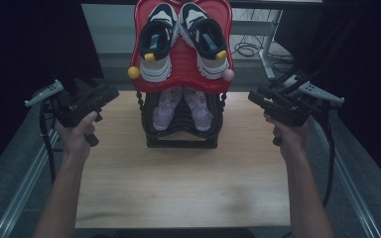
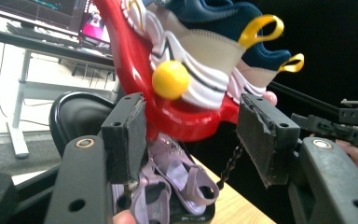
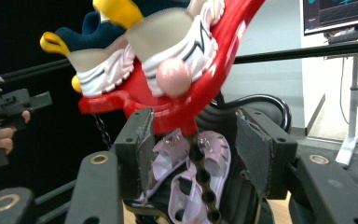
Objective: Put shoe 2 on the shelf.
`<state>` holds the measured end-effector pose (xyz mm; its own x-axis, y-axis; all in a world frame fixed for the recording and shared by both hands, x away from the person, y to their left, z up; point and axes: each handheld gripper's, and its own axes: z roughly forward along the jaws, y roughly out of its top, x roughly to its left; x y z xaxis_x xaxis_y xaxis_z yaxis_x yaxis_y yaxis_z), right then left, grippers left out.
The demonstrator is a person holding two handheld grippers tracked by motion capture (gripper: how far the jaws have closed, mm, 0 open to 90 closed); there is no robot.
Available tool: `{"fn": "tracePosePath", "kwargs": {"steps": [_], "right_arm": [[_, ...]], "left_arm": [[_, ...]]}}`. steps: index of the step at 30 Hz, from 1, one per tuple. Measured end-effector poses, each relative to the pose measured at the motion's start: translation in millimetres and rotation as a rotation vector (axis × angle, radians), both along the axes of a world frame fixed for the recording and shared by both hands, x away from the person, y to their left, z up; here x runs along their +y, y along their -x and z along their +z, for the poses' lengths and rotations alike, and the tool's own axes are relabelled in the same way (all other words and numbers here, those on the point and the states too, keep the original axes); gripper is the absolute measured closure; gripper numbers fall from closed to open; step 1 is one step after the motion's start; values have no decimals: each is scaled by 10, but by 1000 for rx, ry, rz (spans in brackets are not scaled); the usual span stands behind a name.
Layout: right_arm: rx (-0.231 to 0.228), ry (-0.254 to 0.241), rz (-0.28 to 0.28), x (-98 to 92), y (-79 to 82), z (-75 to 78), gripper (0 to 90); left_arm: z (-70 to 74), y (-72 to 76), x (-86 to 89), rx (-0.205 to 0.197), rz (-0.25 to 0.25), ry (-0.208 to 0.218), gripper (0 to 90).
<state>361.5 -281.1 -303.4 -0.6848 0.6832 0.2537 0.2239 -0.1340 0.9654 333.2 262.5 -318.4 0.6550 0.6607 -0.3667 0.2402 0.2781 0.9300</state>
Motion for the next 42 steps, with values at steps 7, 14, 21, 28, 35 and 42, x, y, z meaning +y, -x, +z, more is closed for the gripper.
{"fn": "tracePosePath", "kwargs": {"steps": [7,14,21,28,35,42], "right_arm": [[-7,17,-21,-1,125,-174,475],[-19,46,-30,36,252,-266,486],[11,-5,-46,-43,330,-507,494],[40,-6,-43,-67,380,-695,493],[61,13,-31,-2,431,-873,489],[106,32,-27,57,427,-1112,489]], "left_arm": [[-207,118,47,15,-2,3,428],[-374,215,63,27,-1,-7,428],[-485,295,36,32,-7,-33,428],[-595,366,-17,40,-12,-60,428],[-736,420,-43,58,-13,-88,427],[-966,457,-64,103,-20,-104,426]]}}
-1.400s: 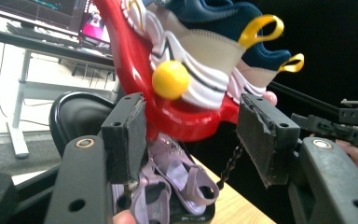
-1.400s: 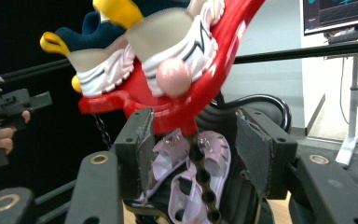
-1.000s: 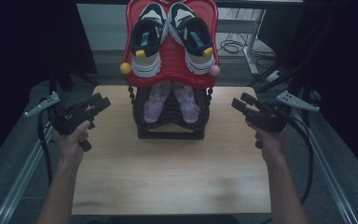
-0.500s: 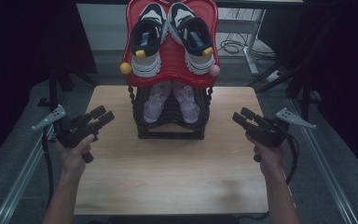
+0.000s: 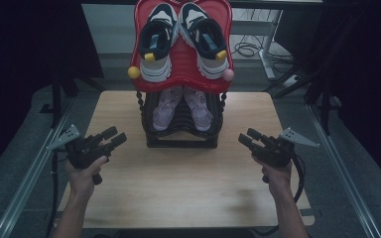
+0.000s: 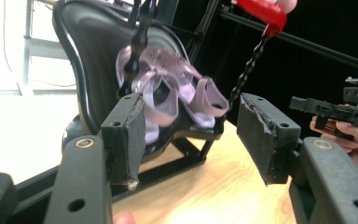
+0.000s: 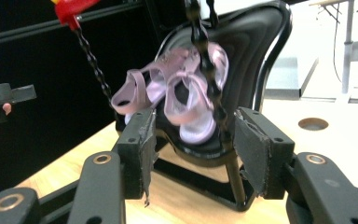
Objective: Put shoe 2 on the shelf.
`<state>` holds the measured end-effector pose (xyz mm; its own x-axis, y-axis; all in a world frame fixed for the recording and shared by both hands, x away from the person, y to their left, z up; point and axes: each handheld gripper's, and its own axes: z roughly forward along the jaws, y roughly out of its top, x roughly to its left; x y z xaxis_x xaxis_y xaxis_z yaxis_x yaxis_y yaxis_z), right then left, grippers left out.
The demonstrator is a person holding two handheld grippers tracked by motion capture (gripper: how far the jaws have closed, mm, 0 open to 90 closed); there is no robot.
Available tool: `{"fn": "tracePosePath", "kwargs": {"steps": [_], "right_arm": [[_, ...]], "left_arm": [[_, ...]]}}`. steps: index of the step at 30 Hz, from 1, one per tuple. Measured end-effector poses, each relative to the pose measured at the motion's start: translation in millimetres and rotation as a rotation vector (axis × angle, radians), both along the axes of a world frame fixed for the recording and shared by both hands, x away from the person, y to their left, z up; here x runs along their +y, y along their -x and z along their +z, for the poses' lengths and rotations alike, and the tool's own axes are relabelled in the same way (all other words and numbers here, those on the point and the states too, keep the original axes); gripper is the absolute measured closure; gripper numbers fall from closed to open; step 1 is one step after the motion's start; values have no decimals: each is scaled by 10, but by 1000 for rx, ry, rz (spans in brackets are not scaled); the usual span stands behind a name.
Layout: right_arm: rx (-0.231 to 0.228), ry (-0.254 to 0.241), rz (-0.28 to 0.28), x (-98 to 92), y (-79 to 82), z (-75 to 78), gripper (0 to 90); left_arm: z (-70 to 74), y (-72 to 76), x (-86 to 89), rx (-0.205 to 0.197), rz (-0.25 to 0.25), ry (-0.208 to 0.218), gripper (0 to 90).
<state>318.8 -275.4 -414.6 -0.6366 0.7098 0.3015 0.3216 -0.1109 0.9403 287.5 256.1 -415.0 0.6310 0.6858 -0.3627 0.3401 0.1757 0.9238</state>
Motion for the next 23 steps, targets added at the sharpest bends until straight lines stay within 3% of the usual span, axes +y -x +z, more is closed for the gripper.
{"fn": "tracePosePath", "kwargs": {"steps": [10,16,23], "right_arm": [[60,32,11,66,-2,-392,482],[59,34,9,70,-2,-438,482],[46,36,12,61,-5,-429,466]], "left_arm": [[-315,14,-103,60,3,-63,425],[-344,17,-118,63,4,-85,424],[-349,34,-147,61,19,-79,422]]}}
